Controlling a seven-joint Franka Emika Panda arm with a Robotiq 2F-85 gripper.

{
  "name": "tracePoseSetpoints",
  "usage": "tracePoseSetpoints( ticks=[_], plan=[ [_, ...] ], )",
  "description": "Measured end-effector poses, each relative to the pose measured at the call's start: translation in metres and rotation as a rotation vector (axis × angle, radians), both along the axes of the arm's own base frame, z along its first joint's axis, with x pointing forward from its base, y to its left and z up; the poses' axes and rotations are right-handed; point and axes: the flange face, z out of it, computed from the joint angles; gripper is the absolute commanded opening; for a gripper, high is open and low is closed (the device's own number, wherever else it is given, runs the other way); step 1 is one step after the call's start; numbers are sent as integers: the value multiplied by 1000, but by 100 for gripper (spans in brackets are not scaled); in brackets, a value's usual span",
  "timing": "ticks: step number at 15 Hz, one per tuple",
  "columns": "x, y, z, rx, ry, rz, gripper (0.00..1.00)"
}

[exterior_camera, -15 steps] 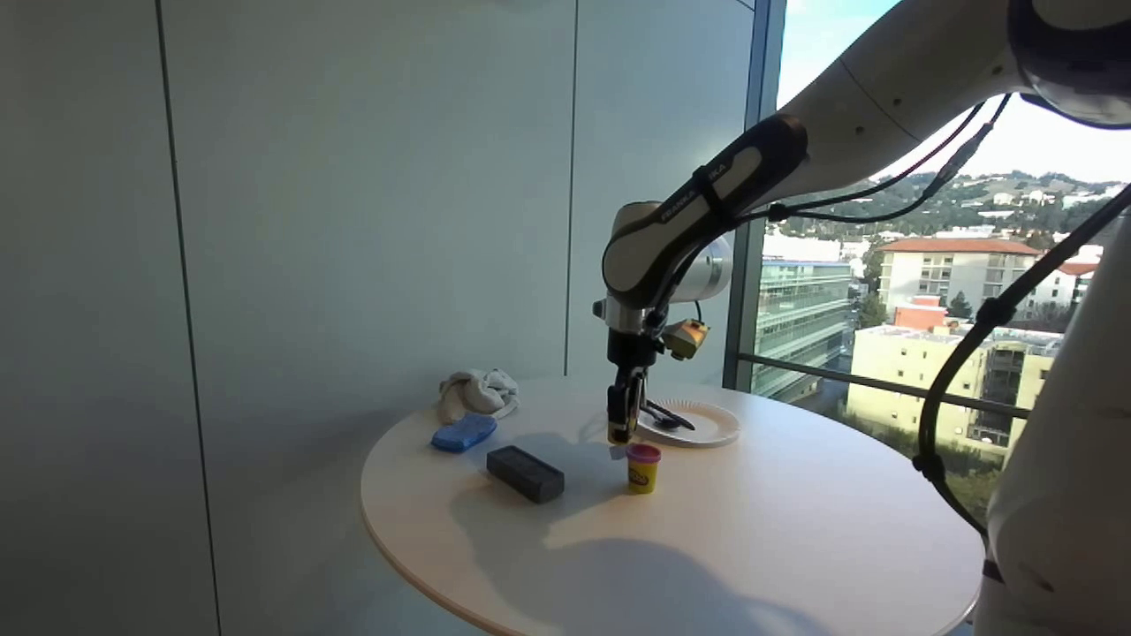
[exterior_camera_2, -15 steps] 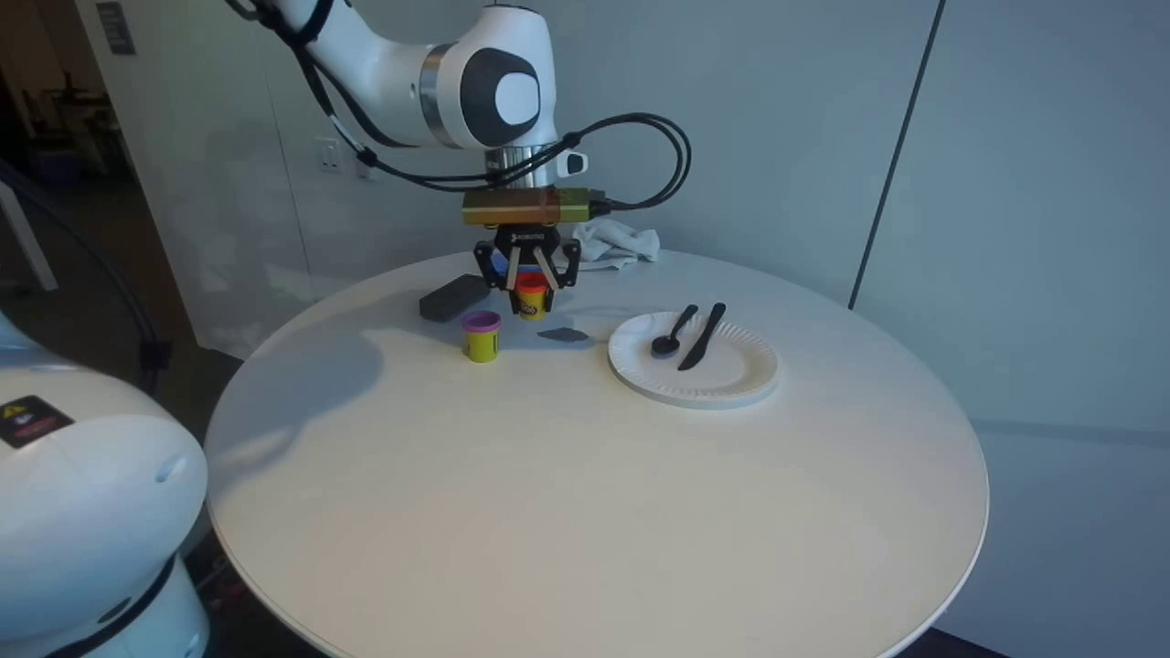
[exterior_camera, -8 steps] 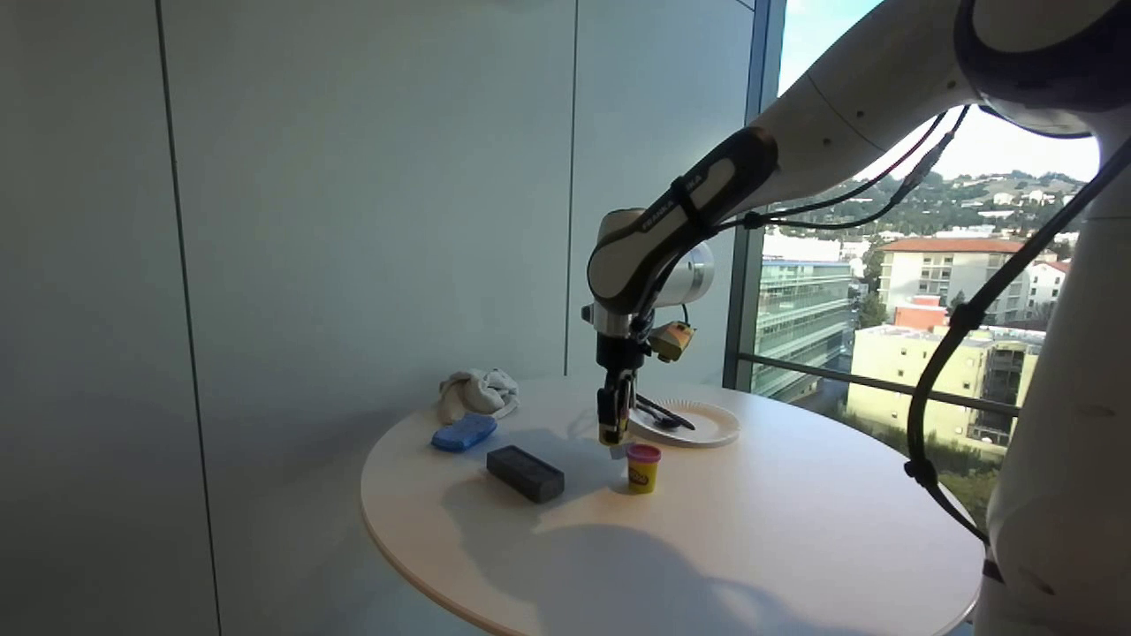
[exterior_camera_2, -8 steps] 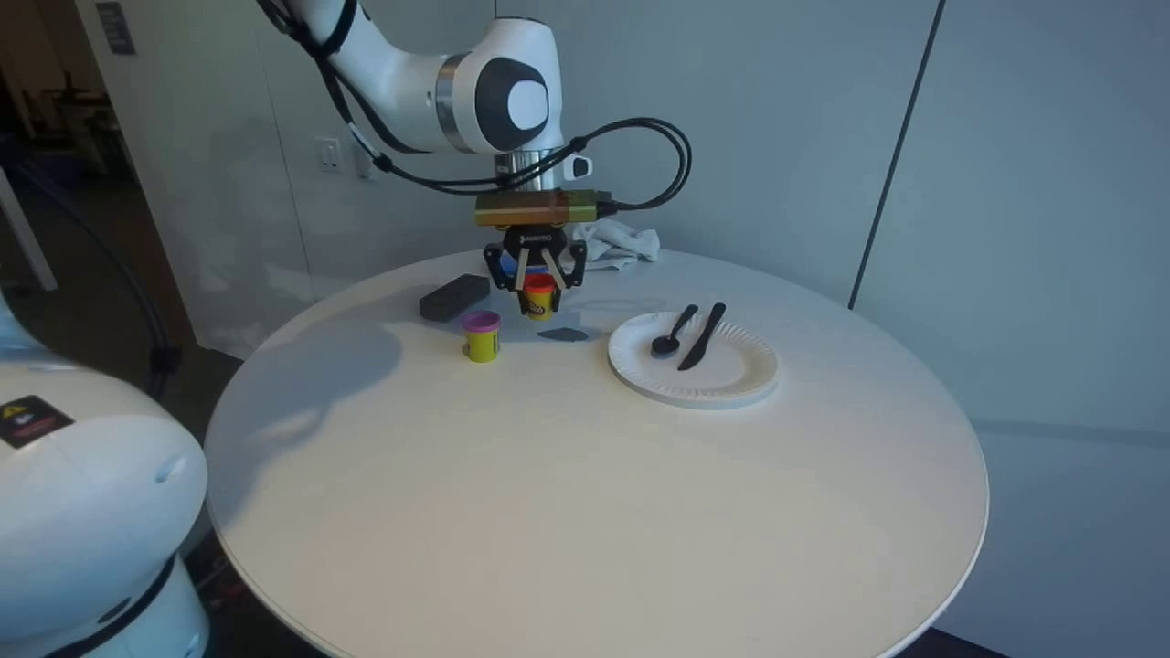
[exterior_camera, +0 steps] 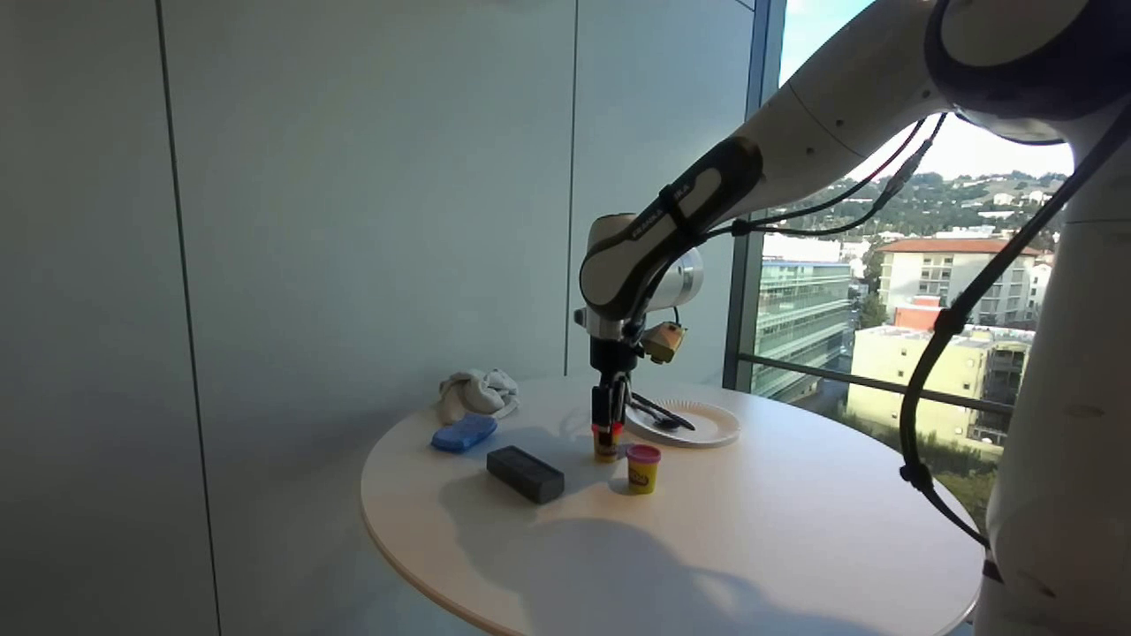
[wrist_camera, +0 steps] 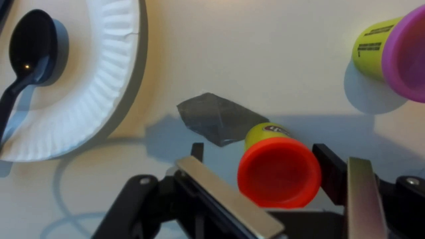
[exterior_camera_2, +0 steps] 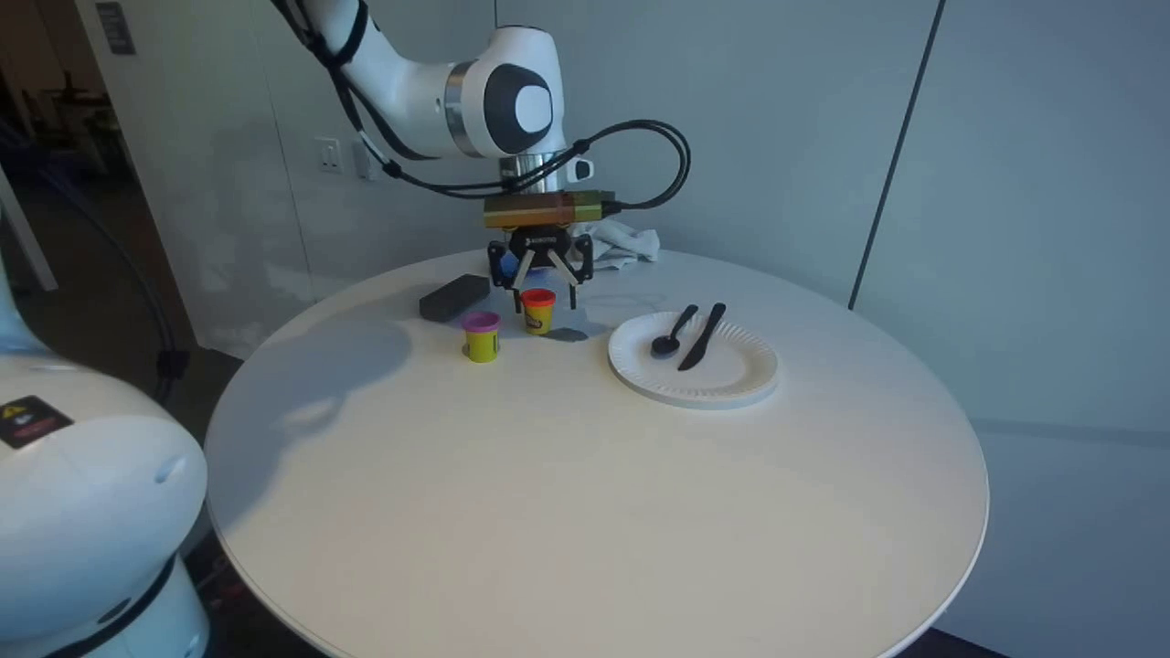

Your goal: Take all the things off of the plate

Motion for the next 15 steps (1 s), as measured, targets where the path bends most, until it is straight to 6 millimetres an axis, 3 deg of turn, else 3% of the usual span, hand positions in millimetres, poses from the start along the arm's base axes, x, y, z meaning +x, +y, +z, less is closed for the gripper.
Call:
tracePoseSetpoints(
  ticks=[3, 5, 8, 10, 12, 15],
  plan=[
    [0, 2, 19, -56, -34, 36, 100],
    [-4, 0, 48, -119, -92, 39, 100],
    [-21, -18, 97, -242, -196, -5, 100],
    [-34, -37, 115, -305, -250, -59, 100],
    [-44, -50, 118, -285, -289, -109, 100],
    [-56, -64, 96, -145, -281, -222, 100]
  ],
)
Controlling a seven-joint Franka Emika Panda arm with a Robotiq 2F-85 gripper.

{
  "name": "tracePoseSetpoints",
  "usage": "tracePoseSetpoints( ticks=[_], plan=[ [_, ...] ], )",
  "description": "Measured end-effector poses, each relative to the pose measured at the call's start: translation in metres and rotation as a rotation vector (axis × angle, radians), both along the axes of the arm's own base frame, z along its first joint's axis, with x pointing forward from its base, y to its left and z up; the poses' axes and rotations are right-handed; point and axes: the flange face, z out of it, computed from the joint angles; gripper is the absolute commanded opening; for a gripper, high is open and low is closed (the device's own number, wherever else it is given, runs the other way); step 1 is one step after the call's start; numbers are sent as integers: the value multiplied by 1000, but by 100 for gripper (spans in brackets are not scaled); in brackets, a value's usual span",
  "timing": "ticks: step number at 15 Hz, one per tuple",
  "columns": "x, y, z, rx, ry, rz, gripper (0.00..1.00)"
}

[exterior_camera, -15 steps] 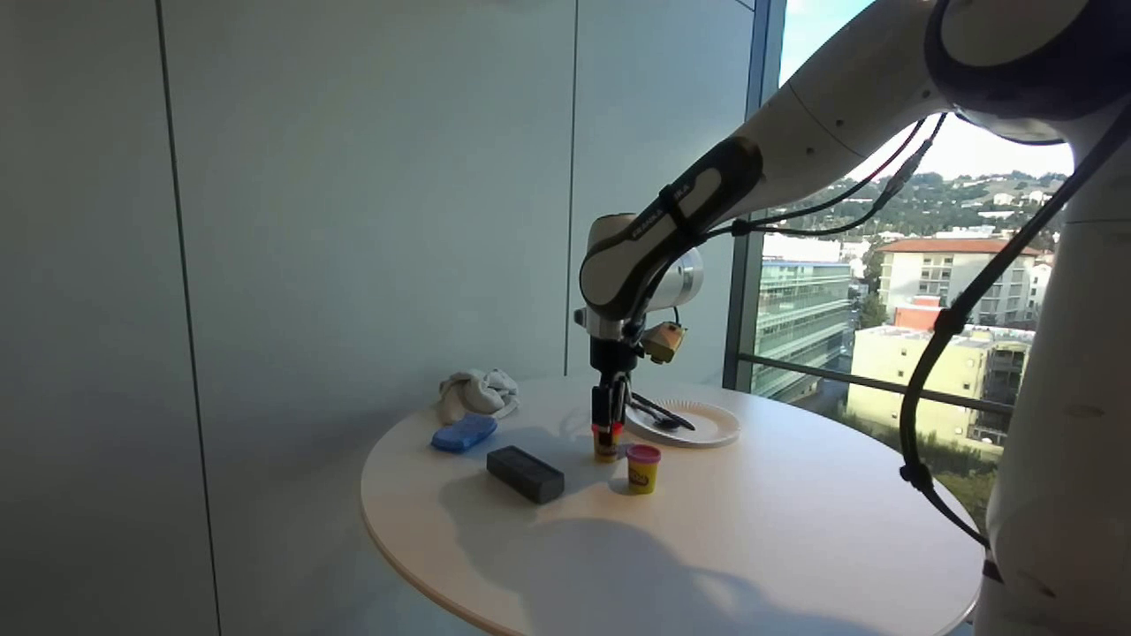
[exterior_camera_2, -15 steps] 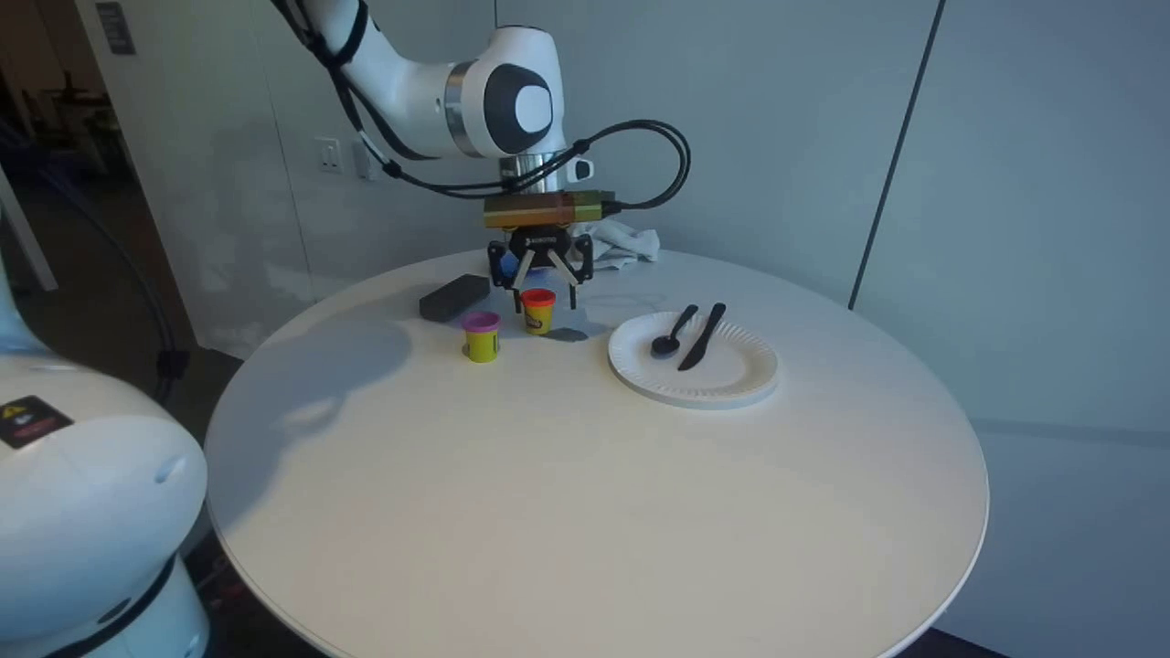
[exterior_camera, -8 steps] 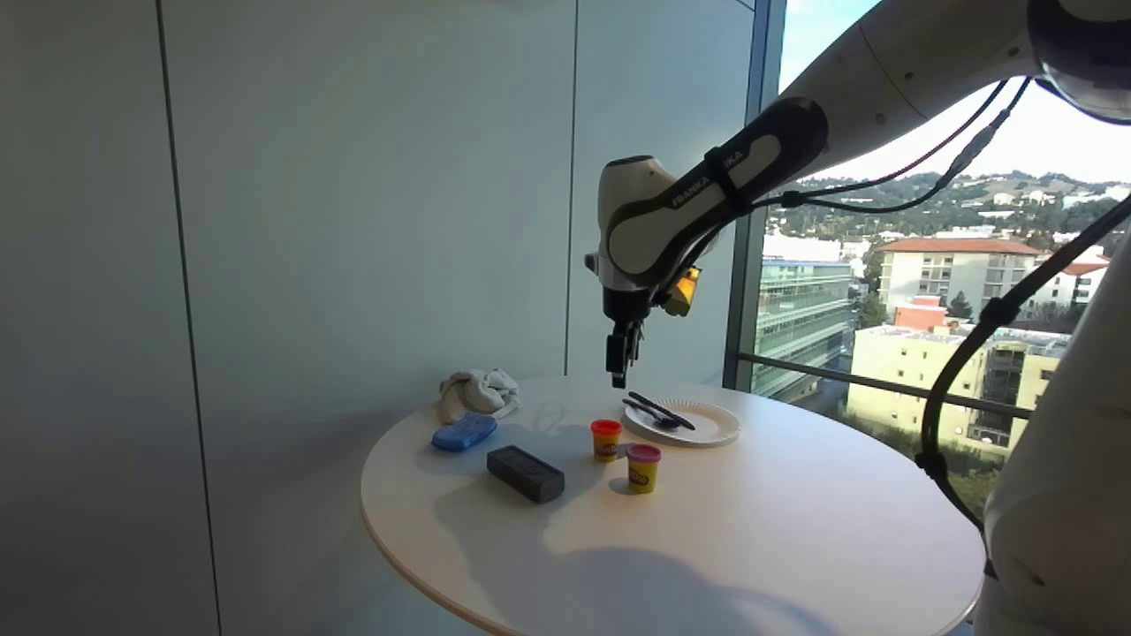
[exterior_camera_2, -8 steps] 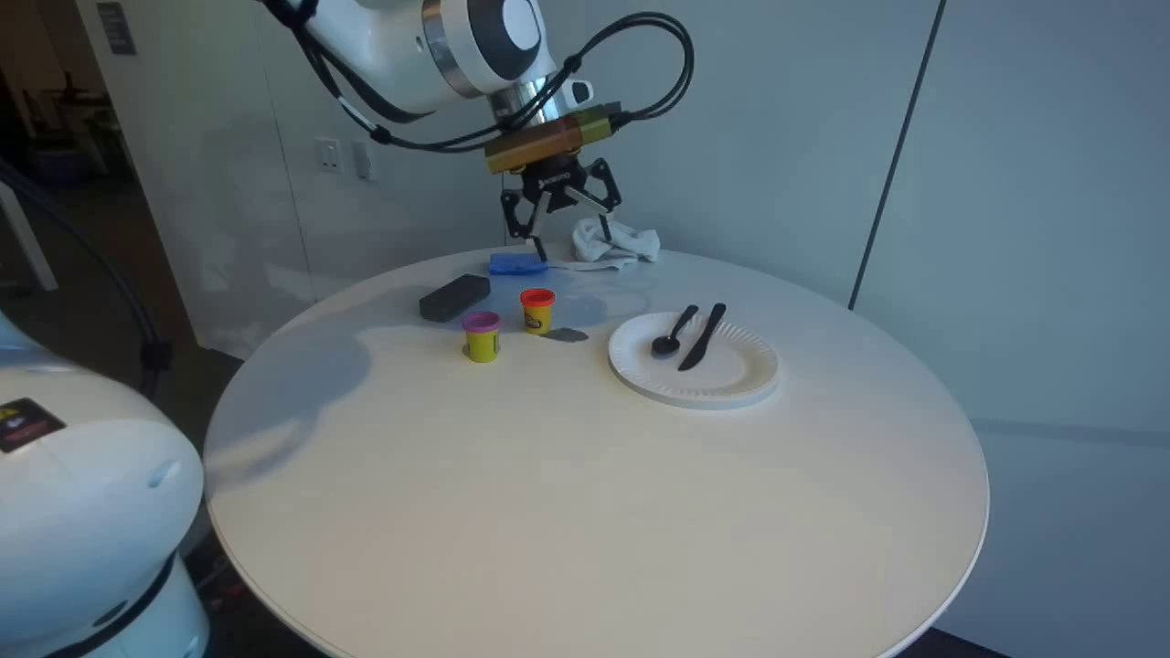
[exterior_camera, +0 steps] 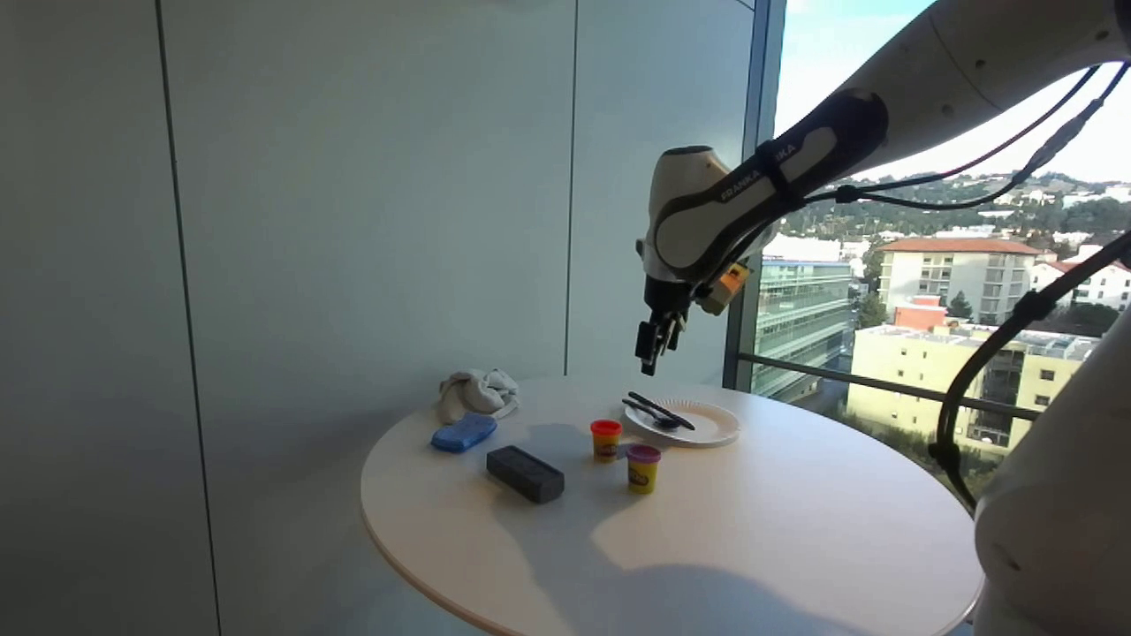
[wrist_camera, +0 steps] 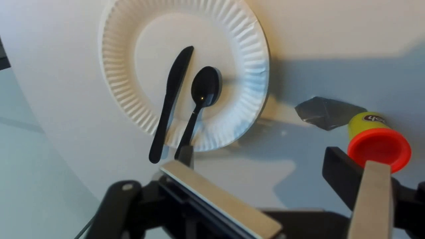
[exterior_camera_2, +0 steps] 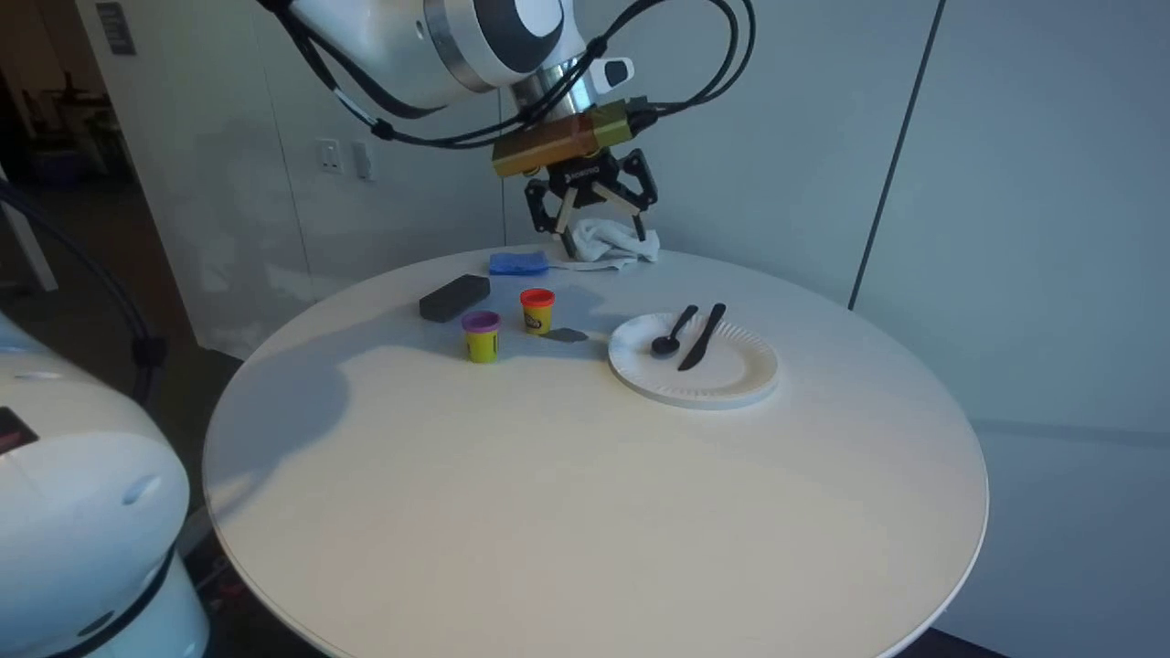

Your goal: Take all the things off of the plate

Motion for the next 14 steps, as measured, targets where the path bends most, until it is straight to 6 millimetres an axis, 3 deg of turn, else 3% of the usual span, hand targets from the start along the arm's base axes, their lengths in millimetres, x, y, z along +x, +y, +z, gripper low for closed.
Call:
tracePoseSetpoints(
  ticks=[3, 6, 10, 14],
  plan=[
    [-9, -19, -28, 116, 10, -108, 100],
    [-16, -53, -46, 160, 2, -211, 100],
    [-19, -90, -58, 185, -39, -293, 100],
    [-11, -99, -57, 188, -79, -289, 100]
  ],
)
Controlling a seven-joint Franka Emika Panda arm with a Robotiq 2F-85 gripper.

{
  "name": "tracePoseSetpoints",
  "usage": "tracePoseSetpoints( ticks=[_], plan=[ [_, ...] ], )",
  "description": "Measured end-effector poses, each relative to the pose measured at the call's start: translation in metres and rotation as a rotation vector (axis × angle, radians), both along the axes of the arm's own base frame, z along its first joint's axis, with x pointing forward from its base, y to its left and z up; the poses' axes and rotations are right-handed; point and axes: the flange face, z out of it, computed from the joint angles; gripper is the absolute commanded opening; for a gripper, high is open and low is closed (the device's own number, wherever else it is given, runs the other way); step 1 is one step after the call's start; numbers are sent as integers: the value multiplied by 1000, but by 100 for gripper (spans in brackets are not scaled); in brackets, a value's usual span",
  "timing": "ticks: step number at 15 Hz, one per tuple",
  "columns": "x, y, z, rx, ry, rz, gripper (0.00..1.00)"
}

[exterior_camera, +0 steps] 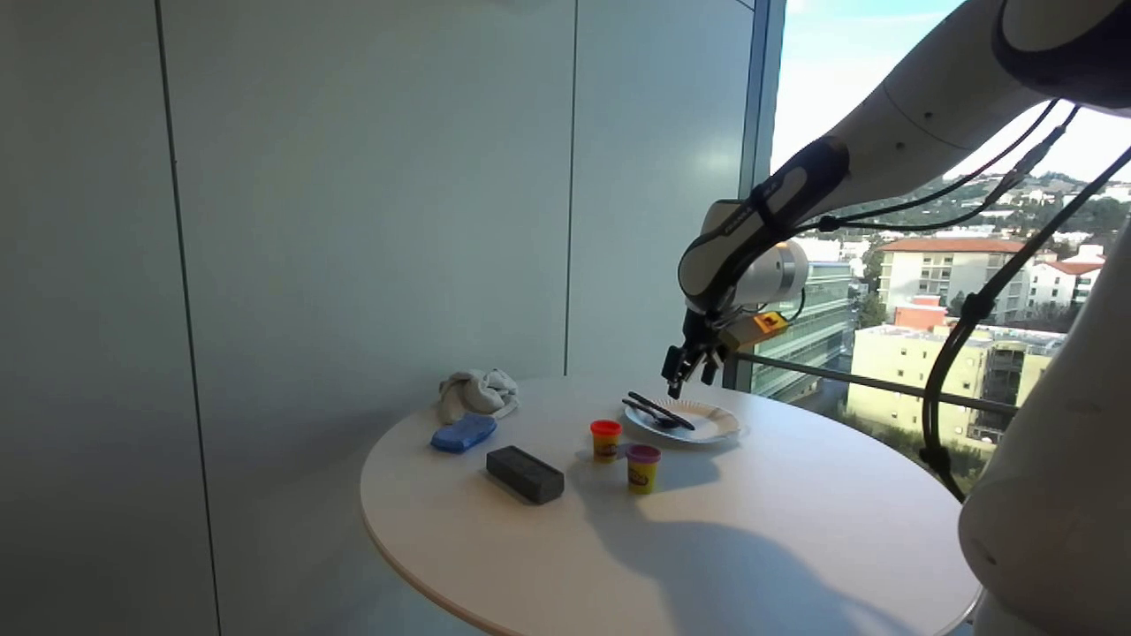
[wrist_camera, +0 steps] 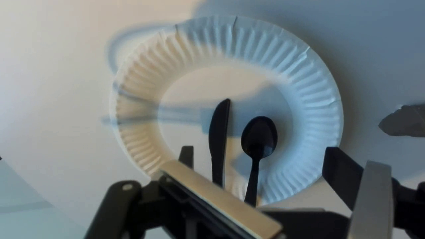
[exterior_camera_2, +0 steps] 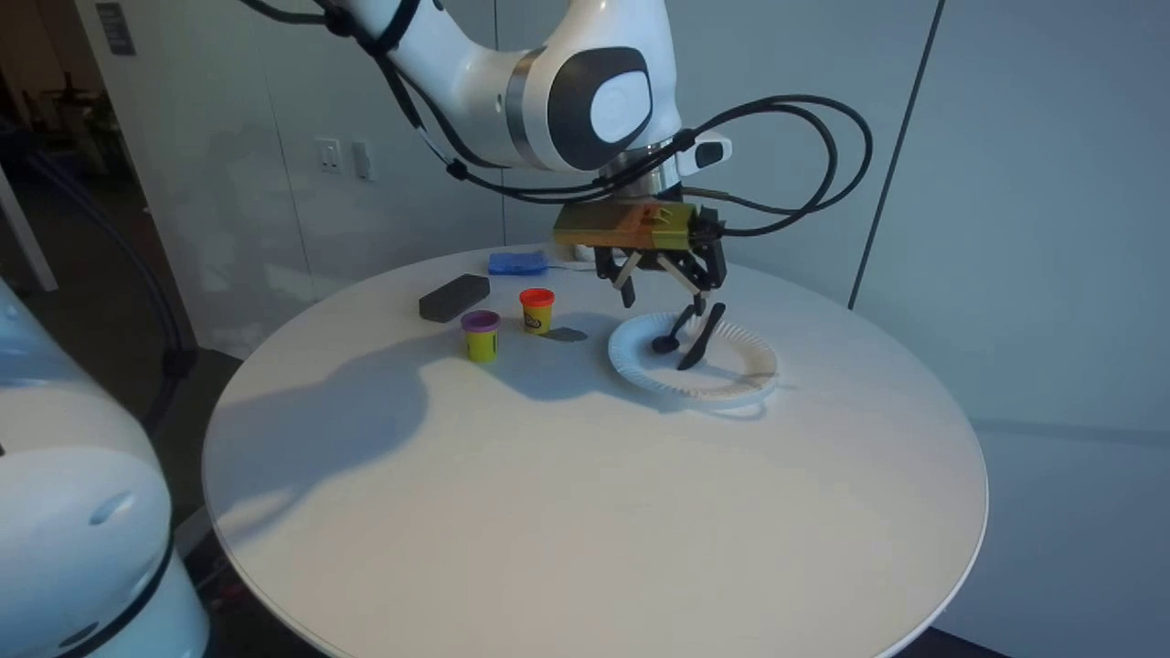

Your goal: Take all the things off of the plate

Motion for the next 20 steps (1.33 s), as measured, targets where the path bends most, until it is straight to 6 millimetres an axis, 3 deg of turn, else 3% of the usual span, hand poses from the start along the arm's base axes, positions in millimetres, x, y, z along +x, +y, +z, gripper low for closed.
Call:
tracePoseSetpoints(
  ticks=[10, 15, 20],
  plan=[
    [17, -26, 35, 86, 23, 126, 100],
    [18, -59, 55, 128, 126, 186, 100],
    [23, -73, 56, 122, 142, 181, 100]
  ],
)
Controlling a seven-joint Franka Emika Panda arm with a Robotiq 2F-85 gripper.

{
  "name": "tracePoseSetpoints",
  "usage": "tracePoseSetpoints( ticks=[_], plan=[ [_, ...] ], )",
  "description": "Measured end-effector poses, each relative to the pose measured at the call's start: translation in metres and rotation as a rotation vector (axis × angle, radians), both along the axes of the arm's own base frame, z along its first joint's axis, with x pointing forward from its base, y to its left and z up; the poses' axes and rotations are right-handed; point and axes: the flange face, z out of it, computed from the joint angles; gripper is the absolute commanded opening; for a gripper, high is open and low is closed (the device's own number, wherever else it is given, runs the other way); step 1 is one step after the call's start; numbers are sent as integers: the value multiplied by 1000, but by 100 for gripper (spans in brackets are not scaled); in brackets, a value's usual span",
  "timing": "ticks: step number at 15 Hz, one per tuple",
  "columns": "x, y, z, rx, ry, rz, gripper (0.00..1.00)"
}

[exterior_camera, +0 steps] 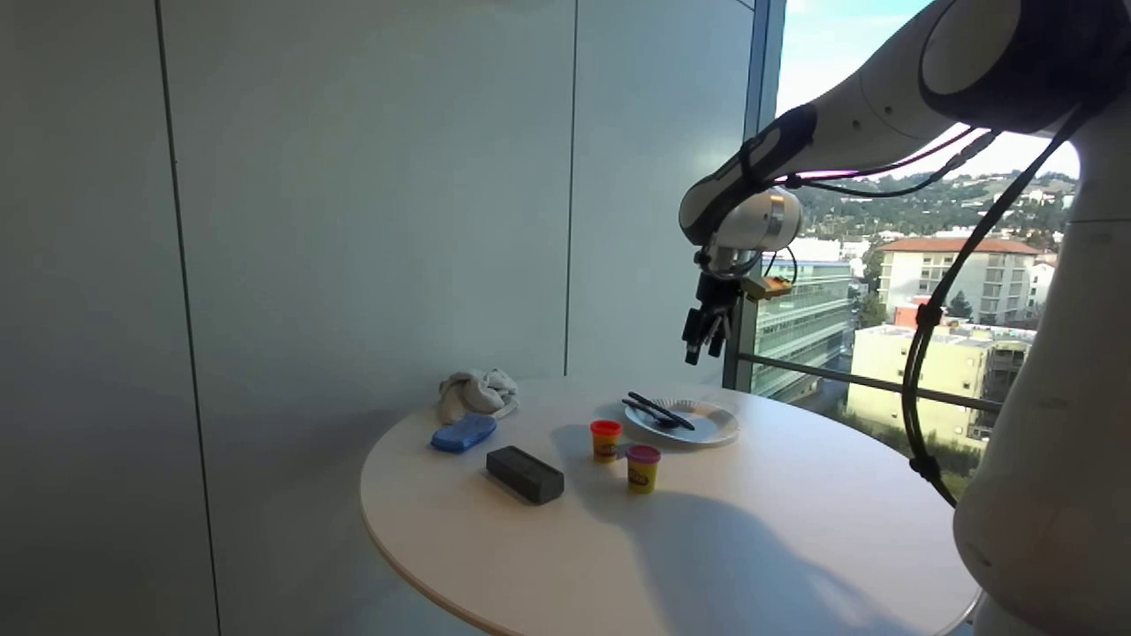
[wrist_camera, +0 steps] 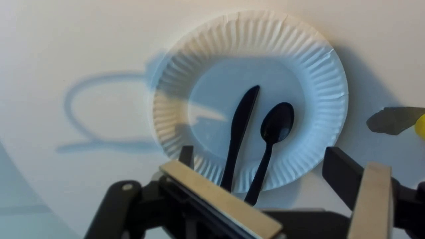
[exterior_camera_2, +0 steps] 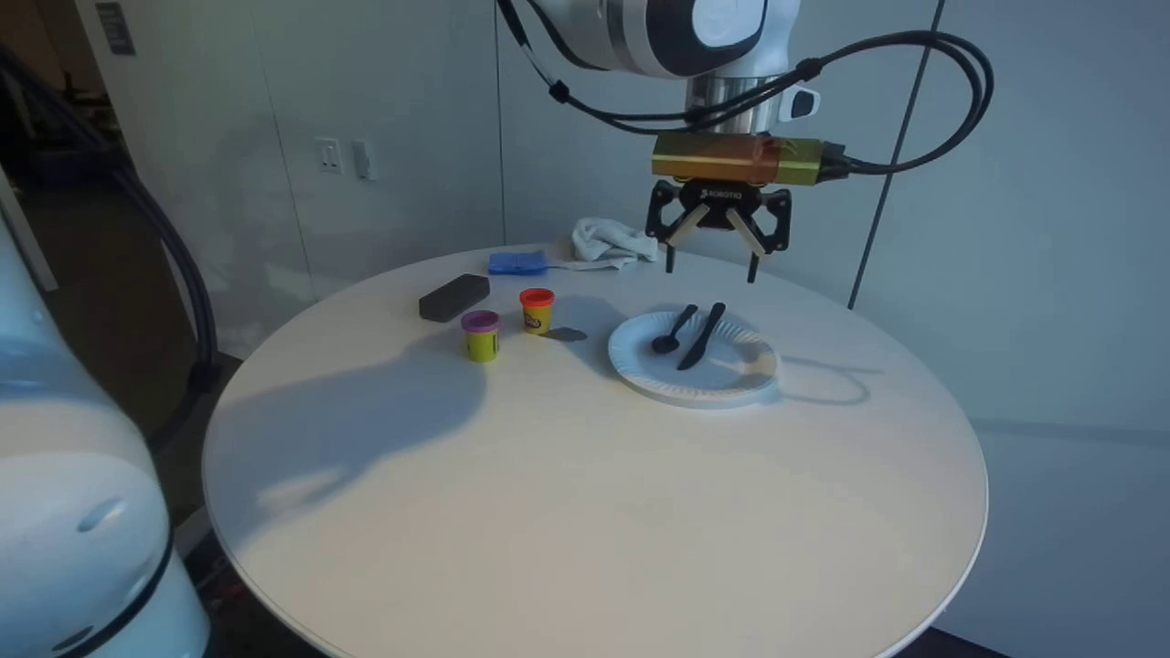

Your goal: Take all the things off of the plate

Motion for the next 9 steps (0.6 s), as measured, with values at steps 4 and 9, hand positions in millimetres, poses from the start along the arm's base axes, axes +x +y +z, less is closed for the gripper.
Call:
tracePoseSetpoints(
  ticks=[4, 9],
  plan=[
    [2, 3, -9, 16, 20, 14, 100],
    [43, 14, -42, 23, 71, 85, 100]
  ],
)
